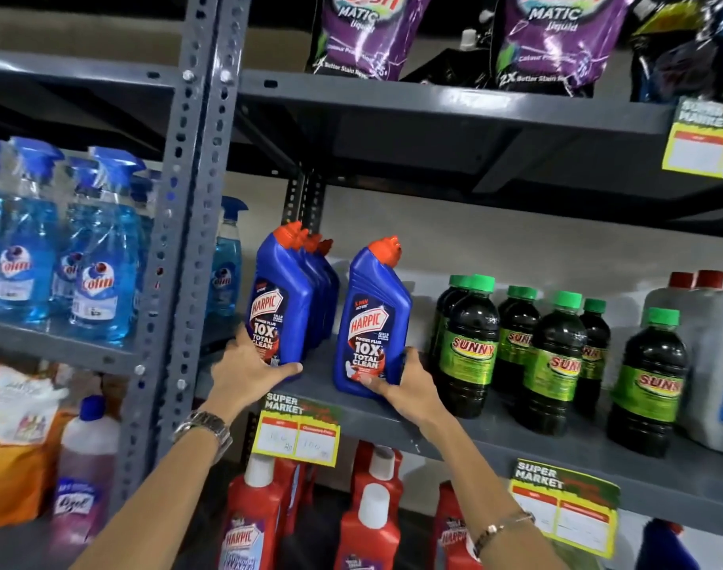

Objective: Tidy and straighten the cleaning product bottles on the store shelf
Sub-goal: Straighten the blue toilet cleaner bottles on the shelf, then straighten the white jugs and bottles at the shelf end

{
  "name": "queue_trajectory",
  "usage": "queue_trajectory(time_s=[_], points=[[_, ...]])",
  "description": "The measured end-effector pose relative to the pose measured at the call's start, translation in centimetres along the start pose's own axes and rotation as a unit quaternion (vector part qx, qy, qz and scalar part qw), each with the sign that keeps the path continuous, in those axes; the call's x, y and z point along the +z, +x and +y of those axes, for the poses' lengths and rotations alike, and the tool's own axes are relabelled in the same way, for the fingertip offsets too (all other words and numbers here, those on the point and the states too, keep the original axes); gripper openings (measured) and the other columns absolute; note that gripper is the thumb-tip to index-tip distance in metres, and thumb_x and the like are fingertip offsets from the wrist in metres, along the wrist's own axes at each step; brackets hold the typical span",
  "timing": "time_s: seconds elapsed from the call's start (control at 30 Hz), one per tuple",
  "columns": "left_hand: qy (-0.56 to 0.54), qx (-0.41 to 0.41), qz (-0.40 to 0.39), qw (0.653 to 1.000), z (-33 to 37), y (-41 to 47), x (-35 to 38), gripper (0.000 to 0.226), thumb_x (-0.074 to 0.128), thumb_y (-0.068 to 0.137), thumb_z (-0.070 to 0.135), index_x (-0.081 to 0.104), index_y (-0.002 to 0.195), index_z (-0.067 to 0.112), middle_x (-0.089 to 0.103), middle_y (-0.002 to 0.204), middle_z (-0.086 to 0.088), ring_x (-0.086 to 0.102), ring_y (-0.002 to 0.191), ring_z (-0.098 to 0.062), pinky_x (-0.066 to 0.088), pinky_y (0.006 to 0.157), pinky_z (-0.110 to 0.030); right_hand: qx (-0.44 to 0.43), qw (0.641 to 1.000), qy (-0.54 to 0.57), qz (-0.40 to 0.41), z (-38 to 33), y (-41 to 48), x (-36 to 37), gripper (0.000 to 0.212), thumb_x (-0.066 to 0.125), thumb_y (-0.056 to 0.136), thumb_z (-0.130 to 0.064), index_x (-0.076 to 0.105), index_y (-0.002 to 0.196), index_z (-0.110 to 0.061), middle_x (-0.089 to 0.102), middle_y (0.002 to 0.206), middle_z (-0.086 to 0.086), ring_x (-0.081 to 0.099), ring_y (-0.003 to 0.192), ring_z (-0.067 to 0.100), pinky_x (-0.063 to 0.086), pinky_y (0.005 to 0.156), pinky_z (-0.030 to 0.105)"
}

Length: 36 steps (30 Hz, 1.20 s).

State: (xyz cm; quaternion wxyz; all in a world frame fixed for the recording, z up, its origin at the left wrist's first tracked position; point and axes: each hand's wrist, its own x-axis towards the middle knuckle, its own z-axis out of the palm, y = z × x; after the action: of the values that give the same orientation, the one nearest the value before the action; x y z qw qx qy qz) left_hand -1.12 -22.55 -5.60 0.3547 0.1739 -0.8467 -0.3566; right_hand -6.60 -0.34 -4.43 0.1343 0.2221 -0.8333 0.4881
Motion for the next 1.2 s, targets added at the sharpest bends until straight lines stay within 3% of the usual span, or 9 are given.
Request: queue_trajectory(time_s=[0.27,0.43,0.6,0.7,0.8,0.9,0.97,1.07,1.2], points=[[-0.041,0.013,0.045,0.998,0.3,-0.9,0.3,0.121,0.079,0.062,0.052,0.005,0.147,0.007,0.034,0.145,-0.021,0.037,0.129,-0.038,0.032,0.103,-0.054,-0.008,1.000,0.021,0.018,-0.3,-1.1,-0.4,0.072,0.074,0.073,-0.032,0.034,0.128,-0.008,0.056,0.127,0.010,0.056,0.112,0.023,0.047,0.095,0.037],[-0.174,0.131,0.229,0.949,4.0,-5.2,2.1,0.086,0.072,0.076,0.037,0.024,0.143,0.011,0.035,0.146,-0.014,0.037,0.131,-0.029,0.033,0.107,-0.049,-0.110,0.981,0.104,0.121,0.5,-5.0,-3.2,0.049,0.066,0.080,-0.032,0.044,0.122,-0.023,0.060,0.109,-0.001,0.059,0.094,0.006,0.049,0.075,0.013],[-0.227,0.252,0.275,0.900,12.5,-10.9,6.2,0.064,0.066,0.080,0.027,0.039,0.134,0.010,0.042,0.144,-0.012,0.041,0.131,-0.024,0.036,0.105,-0.048,-0.194,0.942,0.092,0.257,4.5,-9.1,-11.4,0.030,0.063,0.082,-0.029,0.048,0.106,-0.040,0.062,0.097,-0.005,0.060,0.088,0.010,0.050,0.076,0.026],[-0.272,0.318,0.220,0.881,18.6,-14.9,10.1,0.053,0.064,0.082,0.026,0.047,0.130,0.011,0.043,0.143,-0.008,0.040,0.131,-0.019,0.031,0.110,-0.034,-0.209,0.898,0.038,0.385,8.1,-10.9,-18.3,0.027,0.062,0.084,-0.019,0.051,0.109,-0.023,0.061,0.100,0.005,0.059,0.088,0.018,0.049,0.078,0.031],[-0.300,0.357,0.139,0.873,24.2,-19.0,14.5,0.048,0.061,0.083,0.028,0.050,0.128,0.016,0.041,0.144,-0.006,0.035,0.133,-0.014,0.022,0.112,-0.022,-0.201,0.831,-0.023,0.518,11.6,-12.3,-25.1,0.029,0.060,0.081,-0.014,0.053,0.108,-0.004,0.058,0.101,0.019,0.056,0.090,0.024,0.043,0.082,0.022],[-0.329,0.355,0.027,0.874,29.7,-23.7,19.5,0.055,0.064,0.083,0.024,0.044,0.134,0.018,0.038,0.146,-0.004,0.030,0.134,-0.010,0.018,0.112,-0.016,-0.135,0.766,-0.084,0.623,15.5,-14.1,-32.6,0.040,0.058,0.076,-0.018,0.052,0.107,0.006,0.057,0.106,0.027,0.055,0.097,0.039,0.046,0.087,0.047],[-0.348,0.325,-0.058,0.877,33.1,-26.2,22.9,0.064,0.069,0.081,0.020,0.039,0.137,0.015,0.039,0.144,-0.005,0.031,0.132,-0.009,0.020,0.110,-0.015,-0.048,0.748,-0.132,0.648,17.5,-15.2,-37.4,0.051,0.055,0.073,-0.027,0.049,0.113,0.005,0.057,0.113,0.027,0.054,0.105,0.043,0.041,0.091,0.057],[-0.341,0.264,-0.193,0.881,37.3,-28.5,26.9,0.082,0.074,0.077,0.020,0.026,0.143,0.013,0.036,0.146,-0.005,0.033,0.131,-0.014,0.024,0.105,-0.018,0.118,0.767,-0.173,0.606,20.9,-16.2,-44.4,0.066,0.064,0.074,-0.031,0.040,0.125,0.004,0.049,0.124,0.030,0.046,0.116,0.046,0.037,0.097,0.055],[-0.337,0.194,-0.278,0.878,40.5,-28.7,30.2,0.096,0.082,0.067,0.020,0.024,0.143,0.012,0.041,0.141,-0.011,0.043,0.127,-0.023,0.035,0.107,-0.039,0.199,0.859,-0.183,0.435,24.5,-17.0,-50.0,0.085,0.075,0.071,-0.024,0.028,0.136,0.004,0.039,0.137,0.028,0.038,0.127,0.043,0.033,0.104,0.051]])
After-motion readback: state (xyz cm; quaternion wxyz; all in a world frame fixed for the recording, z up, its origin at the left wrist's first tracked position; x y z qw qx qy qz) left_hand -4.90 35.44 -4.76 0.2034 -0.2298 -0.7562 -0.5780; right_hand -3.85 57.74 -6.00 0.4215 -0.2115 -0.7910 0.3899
